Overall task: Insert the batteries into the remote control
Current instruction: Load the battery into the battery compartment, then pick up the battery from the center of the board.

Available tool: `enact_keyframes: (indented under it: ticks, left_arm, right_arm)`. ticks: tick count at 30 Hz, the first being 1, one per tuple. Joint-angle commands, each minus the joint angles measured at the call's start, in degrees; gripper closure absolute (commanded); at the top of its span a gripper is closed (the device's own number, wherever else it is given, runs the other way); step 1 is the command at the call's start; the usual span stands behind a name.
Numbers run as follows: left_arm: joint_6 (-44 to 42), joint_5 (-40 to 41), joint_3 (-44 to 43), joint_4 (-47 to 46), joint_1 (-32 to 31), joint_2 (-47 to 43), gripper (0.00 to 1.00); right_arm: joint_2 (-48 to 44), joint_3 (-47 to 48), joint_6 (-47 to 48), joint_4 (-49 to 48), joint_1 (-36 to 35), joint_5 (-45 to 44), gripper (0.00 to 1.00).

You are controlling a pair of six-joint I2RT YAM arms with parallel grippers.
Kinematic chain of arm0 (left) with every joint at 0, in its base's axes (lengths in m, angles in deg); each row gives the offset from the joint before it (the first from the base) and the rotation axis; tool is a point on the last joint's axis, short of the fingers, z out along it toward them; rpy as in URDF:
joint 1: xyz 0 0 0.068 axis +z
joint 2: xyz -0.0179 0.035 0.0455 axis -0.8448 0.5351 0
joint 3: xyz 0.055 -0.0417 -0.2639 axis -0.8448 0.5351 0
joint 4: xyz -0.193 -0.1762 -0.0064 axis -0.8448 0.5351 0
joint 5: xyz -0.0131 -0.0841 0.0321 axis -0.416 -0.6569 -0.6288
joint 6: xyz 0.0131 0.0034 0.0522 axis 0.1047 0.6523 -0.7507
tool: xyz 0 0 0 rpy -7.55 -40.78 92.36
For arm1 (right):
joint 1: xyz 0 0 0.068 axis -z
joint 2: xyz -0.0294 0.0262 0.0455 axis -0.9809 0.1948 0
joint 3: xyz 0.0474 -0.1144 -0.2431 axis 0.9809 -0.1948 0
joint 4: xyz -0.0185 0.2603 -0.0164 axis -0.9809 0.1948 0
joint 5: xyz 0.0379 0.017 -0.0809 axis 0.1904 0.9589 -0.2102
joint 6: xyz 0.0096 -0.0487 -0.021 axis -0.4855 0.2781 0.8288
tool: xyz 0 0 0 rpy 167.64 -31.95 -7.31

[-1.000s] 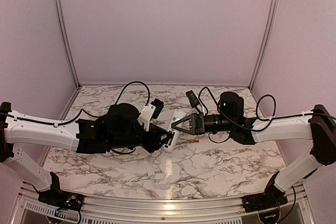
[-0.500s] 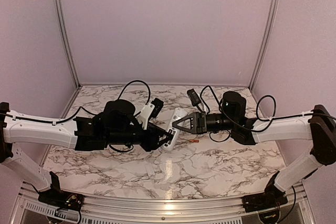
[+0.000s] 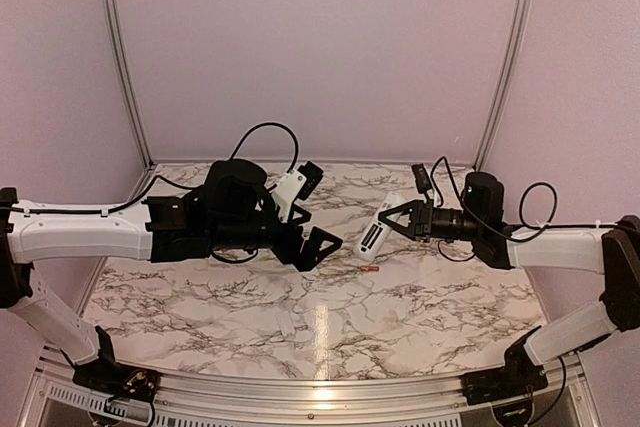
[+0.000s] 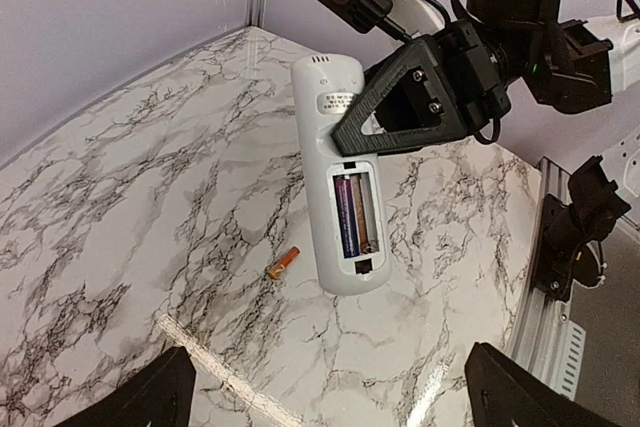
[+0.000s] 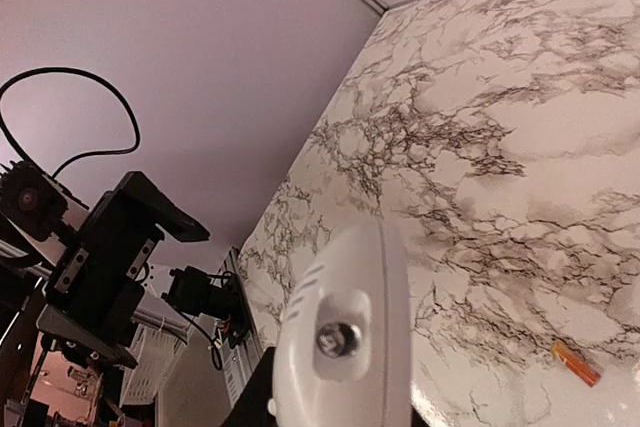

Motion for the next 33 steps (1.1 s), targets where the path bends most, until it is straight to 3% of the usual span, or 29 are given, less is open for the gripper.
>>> enact_keyframes:
  ticks: [1, 9, 16, 25, 33]
  left_arm:
    - [-10.14, 3.92, -8.98, 9.84, 0.85, 8.53, 0.01]
    - [-21.4, 2.82, -26.03, 18.61, 0.94, 26.71, 0.09]
    - [-25.22, 1.74, -38.95, 22.81, 0.94, 40.68, 0.13]
    - [-26.6, -0.17, -50.88, 25.7, 1.27, 50.79, 0.16]
    - [-24.93, -2.72, -56.39, 26.28, 2.57, 56.35, 0.21]
  right_arm:
    - [-4.9, -2.25, 3.06, 6.12, 6.92, -1.22, 1.0]
    - [-11.14, -4.34, 6.19, 13.92, 17.32, -1.3, 1.0]
    - [-14.81, -7.23, 6.15, 12.42, 21.48, 0.96, 1.0]
    - [-16.25, -6.45, 8.6, 16.4, 22.58, 0.33, 1.0]
    - [-16.09, -6.87, 8.14, 15.91, 22.7, 0.98, 1.0]
